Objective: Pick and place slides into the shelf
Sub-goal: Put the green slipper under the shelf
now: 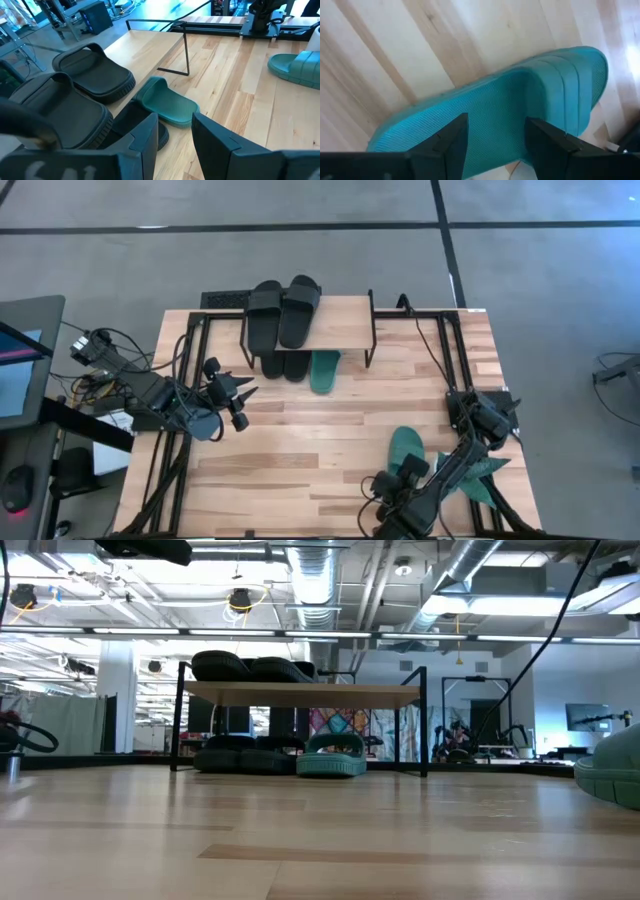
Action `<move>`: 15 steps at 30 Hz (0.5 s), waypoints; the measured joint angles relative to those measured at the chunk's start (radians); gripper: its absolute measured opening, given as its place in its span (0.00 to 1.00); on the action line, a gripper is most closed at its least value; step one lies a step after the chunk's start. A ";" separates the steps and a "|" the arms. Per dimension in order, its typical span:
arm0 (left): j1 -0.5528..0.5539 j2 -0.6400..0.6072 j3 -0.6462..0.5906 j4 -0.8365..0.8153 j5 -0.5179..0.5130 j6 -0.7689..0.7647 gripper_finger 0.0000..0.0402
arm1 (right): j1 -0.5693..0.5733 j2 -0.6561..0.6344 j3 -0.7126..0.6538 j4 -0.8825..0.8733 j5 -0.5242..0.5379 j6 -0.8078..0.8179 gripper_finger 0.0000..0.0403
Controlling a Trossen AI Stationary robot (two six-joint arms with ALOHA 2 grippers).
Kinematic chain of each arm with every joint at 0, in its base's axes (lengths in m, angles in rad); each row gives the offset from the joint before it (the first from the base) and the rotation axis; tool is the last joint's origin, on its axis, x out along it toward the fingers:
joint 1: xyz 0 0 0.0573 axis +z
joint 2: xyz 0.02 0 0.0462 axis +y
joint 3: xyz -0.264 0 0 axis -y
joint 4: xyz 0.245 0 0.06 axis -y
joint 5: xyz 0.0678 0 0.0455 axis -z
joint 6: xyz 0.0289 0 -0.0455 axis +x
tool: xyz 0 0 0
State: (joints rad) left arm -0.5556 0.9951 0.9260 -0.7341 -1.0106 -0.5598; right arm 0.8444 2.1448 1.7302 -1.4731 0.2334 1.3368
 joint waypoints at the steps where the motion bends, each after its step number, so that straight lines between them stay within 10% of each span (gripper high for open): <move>1: 0.000 0.000 0.000 0.000 0.000 0.000 0.27 | 0.000 0.000 0.000 -0.001 0.000 -0.003 0.44; 15: 0.000 0.000 0.000 -0.001 -0.021 0.011 0.27 | -0.012 -0.026 0.000 -0.073 0.004 -0.137 0.34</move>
State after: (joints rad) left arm -0.5556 0.9951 0.9260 -0.7353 -1.0312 -0.5490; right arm 0.8320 2.1189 1.7306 -1.5465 0.2371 1.1997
